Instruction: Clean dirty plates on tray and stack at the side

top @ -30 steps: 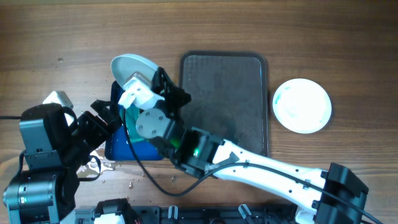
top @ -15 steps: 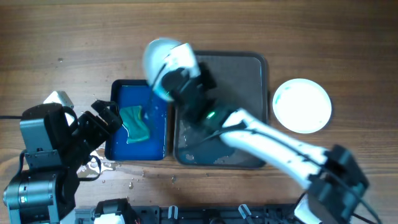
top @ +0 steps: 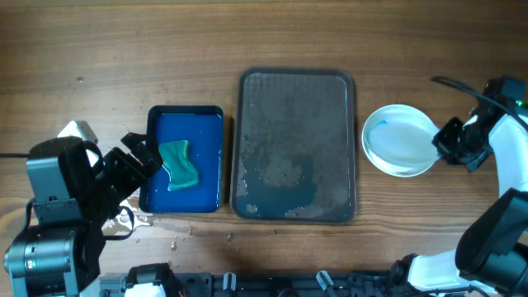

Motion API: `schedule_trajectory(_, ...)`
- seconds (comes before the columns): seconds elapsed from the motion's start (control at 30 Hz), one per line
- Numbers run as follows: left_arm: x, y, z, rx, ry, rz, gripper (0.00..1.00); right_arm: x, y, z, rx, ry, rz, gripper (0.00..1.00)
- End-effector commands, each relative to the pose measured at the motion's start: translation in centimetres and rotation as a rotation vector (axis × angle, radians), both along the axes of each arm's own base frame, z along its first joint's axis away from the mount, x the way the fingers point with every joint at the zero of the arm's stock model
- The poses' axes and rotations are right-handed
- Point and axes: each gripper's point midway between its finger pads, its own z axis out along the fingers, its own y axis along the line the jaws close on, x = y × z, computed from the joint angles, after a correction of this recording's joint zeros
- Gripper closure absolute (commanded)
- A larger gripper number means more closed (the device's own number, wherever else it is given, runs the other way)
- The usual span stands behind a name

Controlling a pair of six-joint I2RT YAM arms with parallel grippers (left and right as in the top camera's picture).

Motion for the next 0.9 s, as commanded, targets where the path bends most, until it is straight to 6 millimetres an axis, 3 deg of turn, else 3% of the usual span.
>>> schedule_trajectory(0.0,0.0,-0.1,0.4,0.009,-0.016,-0.022,0.0,1.1,1.8,-0.4,0.101,-0.081,0.095,0.66)
schedule_trajectory(0.03,0.0,-0.1,0.4,0.009,-0.016,-0.022,0.0,2.3,3.1,0.8,0.162,-0.165,0.161,0.55)
schedule_trajectory(0.07,0.0,-0.1,0.4,0.009,-0.016,-0.022,0.0,4.2,5.4,4.8,0.233,-0.327,0.229,0.47)
schedule_trajectory(0.17,0.0,-0.1,0.4,0.009,-0.016,-0.022,0.0,4.4,10.7,13.4,0.289,-0.608,0.422,0.42)
schedule_trajectory(0.23,0.0,-0.1,0.4,0.009,-0.016,-0.022,0.0,1.9,15.3,19.0,0.3,-0.778,0.594,0.39)
schedule_trajectory(0.3,0.0,-0.1,0.4,0.009,-0.016,-0.022,0.0,-1.5,19.4,22.4,0.333,-0.877,0.737,0.35)
schedule_trajectory(0.33,0.0,-0.1,0.4,0.009,-0.016,-0.022,0.0,-3.7,21.2,23.7,0.367,-0.899,0.759,0.0)
schedule_trajectory(0.4,0.0,-0.1,0.4,0.009,-0.016,-0.022,0.0,-7.3,23.2,25.3,0.484,-0.881,0.674,0.0)
schedule_trajectory(0.5,0.0,-0.1,0.4,0.009,-0.016,-0.022,0.0,-9.1,23.3,26.1,0.575,-0.842,0.507,0.0)
schedule_trajectory(0.63,0.0,-0.1,0.4,0.009,-0.016,-0.022,0.0,-8.4,21.5,25.4,0.314,-0.928,0.668,0.0)
schedule_trajectory(0.67,0.0,-0.1,0.4,0.009,-0.016,-0.022,0.0,-8.0,20.3,25.8,0.169,-0.984,0.701,0.0)
schedule_trajectory(0.77,0.0,-0.1,0.4,0.009,-0.016,-0.022,0.0,-8.0,15.1,26.8,-0.173,-1.119,0.536,0.0)
schedule_trajectory(0.87,0.0,-0.1,0.4,0.009,-0.016,-0.022,0.0,-10.1,13.2,25.0,-0.277,-1.166,0.466,0.01)
